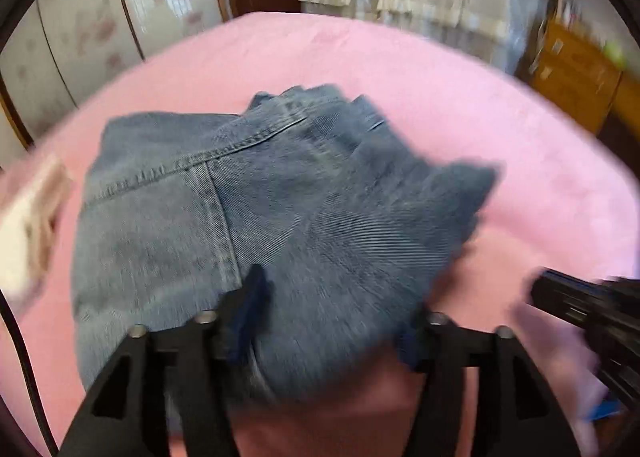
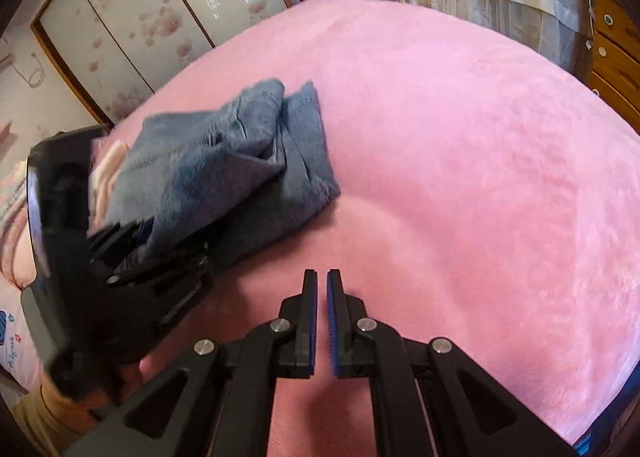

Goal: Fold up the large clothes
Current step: 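Fold the jacket half over the other half with the left tool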

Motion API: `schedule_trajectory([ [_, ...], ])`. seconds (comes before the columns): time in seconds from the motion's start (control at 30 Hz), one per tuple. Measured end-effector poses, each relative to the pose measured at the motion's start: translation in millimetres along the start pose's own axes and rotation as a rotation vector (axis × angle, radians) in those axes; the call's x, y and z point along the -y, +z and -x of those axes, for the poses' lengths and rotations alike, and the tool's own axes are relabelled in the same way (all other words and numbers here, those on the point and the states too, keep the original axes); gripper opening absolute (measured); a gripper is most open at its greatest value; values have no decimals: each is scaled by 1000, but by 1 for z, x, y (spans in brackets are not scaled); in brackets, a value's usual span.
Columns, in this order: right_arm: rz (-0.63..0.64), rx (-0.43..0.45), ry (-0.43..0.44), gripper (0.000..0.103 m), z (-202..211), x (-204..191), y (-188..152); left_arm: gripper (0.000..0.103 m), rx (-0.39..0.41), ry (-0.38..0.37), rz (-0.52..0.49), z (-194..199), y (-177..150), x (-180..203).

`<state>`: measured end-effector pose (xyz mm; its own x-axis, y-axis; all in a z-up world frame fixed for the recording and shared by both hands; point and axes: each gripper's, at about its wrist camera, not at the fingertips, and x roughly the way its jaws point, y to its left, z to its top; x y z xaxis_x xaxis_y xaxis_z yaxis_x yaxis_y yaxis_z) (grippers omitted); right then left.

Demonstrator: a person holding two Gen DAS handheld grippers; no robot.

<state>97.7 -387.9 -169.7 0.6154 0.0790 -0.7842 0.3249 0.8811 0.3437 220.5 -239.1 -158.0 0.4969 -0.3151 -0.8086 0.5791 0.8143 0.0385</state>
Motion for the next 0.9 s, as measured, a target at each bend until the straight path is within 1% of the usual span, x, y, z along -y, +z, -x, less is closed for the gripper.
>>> schedule_trajectory([
  [0.03, 1, 17, 7, 5, 7, 3, 1, 65, 9, -35, 23, 12, -1, -3],
  [0.07, 5, 29, 14, 5, 12, 5, 1, 68, 25, -73, 53, 26, -3, -8],
  [0.1, 16, 43, 28, 6, 17, 3, 6, 75, 40, -91, 73, 38, -7, -11],
  [0.13, 27, 50, 39, 6, 20, 0, 12, 78, 72, -103, 108, 55, -12, -20],
  [0.17, 41, 59, 55, 10, 24, -2, 16, 81, 99, -96, 129, 66, -19, -22],
  [0.2, 55, 66, 77, 18, 28, -5, 20, 82, 119, -82, 143, 74, -25, -27],
  [0.27, 89, 87, 119, 28, 34, -12, 30, 82, 155, -11, 177, 96, -37, -44],
  [0.33, 134, 89, 153, 32, 34, -23, 41, 82, 164, 72, 218, 101, -43, -68],
  [0.4, 180, 71, 178, 34, 27, -34, 50, 82, 143, 129, 267, 99, -51, -88],
  [0.47, 218, 31, 203, 34, 12, -43, 59, 82, 117, 145, 343, 95, -58, -112],
  [0.53, 247, -28, 239, 34, -10, -48, 67, 82, 104, 135, 402, 83, -58, -128],
  [0.57, 253, -49, 242, 34, -18, -49, 68, 82, 94, 128, 432, 77, -58, -136],
  [0.67, 250, -132, 266, 34, -45, -44, 72, 82, 83, 93, 481, 63, -68, -150],
  [0.77, 210, -228, 324, 33, -67, -32, 69, 82, 49, 79, 498, 46, -71, -155],
  [0.8, 208, -234, 333, 27, -68, -29, 68, 82, 38, 78, 498, 41, -71, -155],
  [0.83, 216, -225, 332, 15, -65, -28, 66, 82, 37, 66, 503, 37, -70, -155],
  [0.9, 255, -179, 292, 9, -52, -31, 62, 81, 43, 55, 503, 37, -67, -151],
])
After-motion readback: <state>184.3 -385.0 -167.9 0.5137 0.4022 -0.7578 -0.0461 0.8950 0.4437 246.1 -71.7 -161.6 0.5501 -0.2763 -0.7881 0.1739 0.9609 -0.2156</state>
